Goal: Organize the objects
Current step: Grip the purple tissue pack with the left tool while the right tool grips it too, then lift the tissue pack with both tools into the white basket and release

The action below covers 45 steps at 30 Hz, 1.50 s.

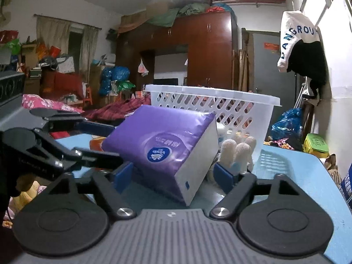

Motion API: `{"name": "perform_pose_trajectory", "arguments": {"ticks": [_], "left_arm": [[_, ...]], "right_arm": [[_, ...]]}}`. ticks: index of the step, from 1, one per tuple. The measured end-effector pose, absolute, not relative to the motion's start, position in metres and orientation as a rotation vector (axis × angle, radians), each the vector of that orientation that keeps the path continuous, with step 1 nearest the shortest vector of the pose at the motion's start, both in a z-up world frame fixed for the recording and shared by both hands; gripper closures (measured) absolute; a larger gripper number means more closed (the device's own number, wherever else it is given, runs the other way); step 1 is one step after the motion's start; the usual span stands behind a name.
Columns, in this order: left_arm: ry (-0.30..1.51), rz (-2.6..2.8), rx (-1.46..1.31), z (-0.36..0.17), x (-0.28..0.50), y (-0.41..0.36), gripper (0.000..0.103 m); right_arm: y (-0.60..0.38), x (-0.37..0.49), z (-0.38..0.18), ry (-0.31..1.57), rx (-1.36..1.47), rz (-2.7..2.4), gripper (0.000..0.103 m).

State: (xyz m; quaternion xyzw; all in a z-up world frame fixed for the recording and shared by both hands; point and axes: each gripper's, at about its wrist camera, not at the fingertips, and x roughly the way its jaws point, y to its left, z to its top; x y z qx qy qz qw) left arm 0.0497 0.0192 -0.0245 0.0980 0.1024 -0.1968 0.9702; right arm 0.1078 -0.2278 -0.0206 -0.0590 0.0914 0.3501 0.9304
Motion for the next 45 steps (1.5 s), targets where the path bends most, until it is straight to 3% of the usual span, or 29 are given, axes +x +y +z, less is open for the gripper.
{"name": "perform_pose_trajectory", "arguments": {"ticks": [6,20,45], "left_arm": [[0.199,-0.413,0.217,-0.026,0.05,0.018,0.039],[0.165,-0.34,0.366,-0.035,0.045,0.001,0.042],[0.05,-0.339,0.269,-0.011,0.029,0.004,0.045]], "right_arm": [[-0.23,0.108,-0.028,0.202,-0.121,0.761,0.043],[-0.231,0.1,-0.033,0.183,-0.162,0.74,0.05],[-0.227,0.081,-0.009,0.108,-0.15,0.659,0.057]]}}
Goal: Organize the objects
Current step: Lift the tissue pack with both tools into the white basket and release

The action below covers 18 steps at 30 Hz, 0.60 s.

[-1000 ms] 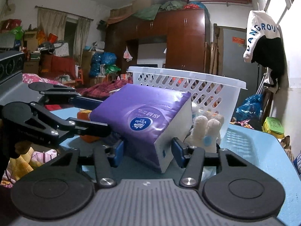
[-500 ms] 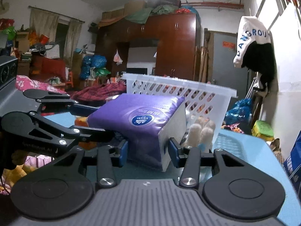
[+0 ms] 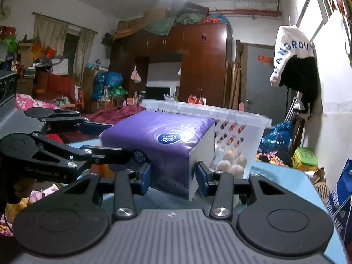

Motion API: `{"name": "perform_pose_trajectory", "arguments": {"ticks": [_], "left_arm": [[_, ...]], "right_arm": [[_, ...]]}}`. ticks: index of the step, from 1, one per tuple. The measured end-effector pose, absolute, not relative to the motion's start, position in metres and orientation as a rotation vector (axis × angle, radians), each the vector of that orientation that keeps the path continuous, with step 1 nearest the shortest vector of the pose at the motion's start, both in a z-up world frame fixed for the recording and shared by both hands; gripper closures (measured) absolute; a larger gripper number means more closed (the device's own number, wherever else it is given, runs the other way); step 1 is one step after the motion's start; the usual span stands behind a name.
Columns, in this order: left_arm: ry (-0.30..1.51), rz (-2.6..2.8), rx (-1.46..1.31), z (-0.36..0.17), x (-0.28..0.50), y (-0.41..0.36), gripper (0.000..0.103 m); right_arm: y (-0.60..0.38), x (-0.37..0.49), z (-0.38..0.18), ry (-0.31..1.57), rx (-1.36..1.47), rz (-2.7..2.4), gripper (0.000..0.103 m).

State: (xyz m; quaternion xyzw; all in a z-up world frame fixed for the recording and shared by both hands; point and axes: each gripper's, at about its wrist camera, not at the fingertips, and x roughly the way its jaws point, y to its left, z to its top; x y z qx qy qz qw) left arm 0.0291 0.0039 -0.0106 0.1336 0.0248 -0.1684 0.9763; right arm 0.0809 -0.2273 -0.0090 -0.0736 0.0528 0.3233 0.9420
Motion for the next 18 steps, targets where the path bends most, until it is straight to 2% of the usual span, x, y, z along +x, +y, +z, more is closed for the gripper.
{"name": "perform_pose_trajectory", "arguments": {"ticks": [9,18], "left_arm": [[-0.067,-0.319,0.297,0.036,0.032,-0.005,0.045],[-0.039,-0.322,0.268,0.1,0.115,-0.001,0.045]], "right_arm": [[-0.229,0.082,0.029,-0.006,-0.165,0.63,0.057],[-0.215,0.149,0.082,0.001,-0.17,0.606,0.057]]}}
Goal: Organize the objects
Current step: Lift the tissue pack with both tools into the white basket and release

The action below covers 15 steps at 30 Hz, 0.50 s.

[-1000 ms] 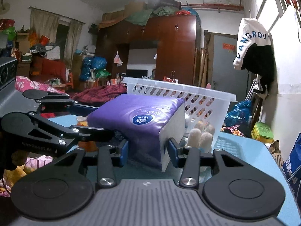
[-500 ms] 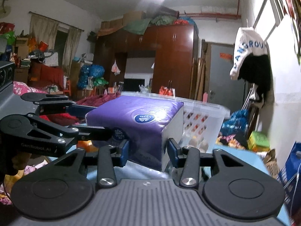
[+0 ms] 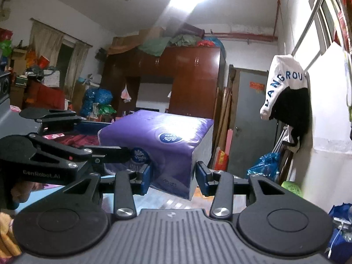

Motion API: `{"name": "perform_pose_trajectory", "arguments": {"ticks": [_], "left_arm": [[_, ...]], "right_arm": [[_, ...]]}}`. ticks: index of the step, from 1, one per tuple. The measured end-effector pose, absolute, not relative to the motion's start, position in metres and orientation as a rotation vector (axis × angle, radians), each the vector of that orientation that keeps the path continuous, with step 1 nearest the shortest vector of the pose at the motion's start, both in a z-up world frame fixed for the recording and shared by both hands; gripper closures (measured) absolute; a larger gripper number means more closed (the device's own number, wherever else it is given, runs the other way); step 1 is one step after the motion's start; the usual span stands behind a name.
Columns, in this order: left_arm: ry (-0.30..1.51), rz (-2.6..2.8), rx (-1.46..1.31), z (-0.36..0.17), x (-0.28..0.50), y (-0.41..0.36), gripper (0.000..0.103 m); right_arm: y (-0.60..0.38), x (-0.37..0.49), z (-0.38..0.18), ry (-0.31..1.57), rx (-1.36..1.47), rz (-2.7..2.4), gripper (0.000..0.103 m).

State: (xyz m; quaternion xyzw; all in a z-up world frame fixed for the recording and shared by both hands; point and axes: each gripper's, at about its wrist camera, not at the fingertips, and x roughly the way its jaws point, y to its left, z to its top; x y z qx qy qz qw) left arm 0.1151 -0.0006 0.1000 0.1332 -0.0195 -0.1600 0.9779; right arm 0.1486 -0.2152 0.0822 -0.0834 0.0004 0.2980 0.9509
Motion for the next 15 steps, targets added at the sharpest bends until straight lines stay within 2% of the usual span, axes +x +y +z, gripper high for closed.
{"name": "perform_pose_trajectory", "arguments": {"ticks": [9,15], "left_arm": [[0.139,-0.32,0.194,0.103,0.202,0.018,0.045],[0.328,-0.339,0.128,0.094,0.258,0.033,0.045]], "right_arm": [[-0.197,0.222,0.079,0.167,-0.139,0.611,0.057],[-0.18,0.254,0.062,0.316,-0.168,0.593,0.057]]}}
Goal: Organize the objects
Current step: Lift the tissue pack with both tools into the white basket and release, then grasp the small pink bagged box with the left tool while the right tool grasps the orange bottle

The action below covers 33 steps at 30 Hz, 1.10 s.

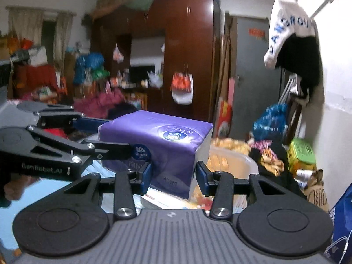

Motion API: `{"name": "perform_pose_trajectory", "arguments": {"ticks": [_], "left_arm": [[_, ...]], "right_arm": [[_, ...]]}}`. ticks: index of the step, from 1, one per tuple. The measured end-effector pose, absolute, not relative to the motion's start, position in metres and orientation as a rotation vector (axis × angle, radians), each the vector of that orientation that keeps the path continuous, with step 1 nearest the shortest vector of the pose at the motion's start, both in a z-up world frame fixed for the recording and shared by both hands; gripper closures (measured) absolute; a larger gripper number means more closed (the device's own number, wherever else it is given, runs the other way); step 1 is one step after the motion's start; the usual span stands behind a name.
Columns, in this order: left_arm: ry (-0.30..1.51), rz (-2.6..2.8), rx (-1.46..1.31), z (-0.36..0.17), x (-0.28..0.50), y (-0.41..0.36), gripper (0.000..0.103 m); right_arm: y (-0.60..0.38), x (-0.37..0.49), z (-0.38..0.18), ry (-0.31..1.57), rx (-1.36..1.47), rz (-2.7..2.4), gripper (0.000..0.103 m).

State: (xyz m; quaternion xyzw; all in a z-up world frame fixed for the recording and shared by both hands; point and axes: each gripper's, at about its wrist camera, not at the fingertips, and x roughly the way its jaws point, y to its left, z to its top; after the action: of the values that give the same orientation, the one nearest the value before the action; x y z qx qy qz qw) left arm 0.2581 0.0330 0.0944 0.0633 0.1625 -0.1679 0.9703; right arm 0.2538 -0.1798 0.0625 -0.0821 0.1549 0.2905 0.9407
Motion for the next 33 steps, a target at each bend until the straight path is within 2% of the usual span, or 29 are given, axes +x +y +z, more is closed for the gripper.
{"name": "perform_pose_trajectory", "arguments": {"ticks": [5,7,8,9,10,11,15,24,28,30,33], "left_arm": [[0.422,-0.321,0.099,0.085,0.282,0.034,0.044],[0.385,-0.271,0.125,0.084,0.274,0.032,0.043],[0.358,-0.248,0.143,0.085,0.267,0.032,0.035],[0.327,-0.232,0.155,0.087,0.258,0.033,0.023],[0.289,-0.209,0.162,0.088,0.244,0.037,0.019],[0.261,-0.2,0.16,0.092,0.234,0.038,0.017],[0.208,-0.205,0.125,0.092,0.178,0.049,0.016],[0.134,-0.18,0.075,0.041,0.067,0.057,0.016],[0.155,-0.172,0.072,0.021,0.054,0.055,0.016],[0.175,-0.154,0.061,0.013,0.05,0.06,0.016],[0.192,-0.135,0.015,0.005,0.049,0.073,0.016]], "right_arm": [[-0.176,0.265,0.06,0.379,-0.208,0.541,0.055],[-0.17,0.263,0.057,0.391,-0.253,0.511,0.053],[-0.172,0.256,0.056,0.375,-0.256,0.489,0.045],[-0.175,0.254,0.06,0.358,-0.247,0.485,0.037],[-0.181,0.245,0.061,0.336,-0.233,0.481,0.021],[-0.187,0.24,0.064,0.312,-0.221,0.465,0.012],[-0.221,0.198,0.065,0.25,-0.133,0.47,0.0],[-0.293,0.103,0.005,0.171,0.117,0.52,0.0],[-0.302,0.1,-0.025,0.247,0.215,0.533,0.0],[-0.296,0.108,-0.026,0.283,0.217,0.537,0.0],[-0.288,0.1,-0.019,0.241,0.202,0.526,0.0]]}}
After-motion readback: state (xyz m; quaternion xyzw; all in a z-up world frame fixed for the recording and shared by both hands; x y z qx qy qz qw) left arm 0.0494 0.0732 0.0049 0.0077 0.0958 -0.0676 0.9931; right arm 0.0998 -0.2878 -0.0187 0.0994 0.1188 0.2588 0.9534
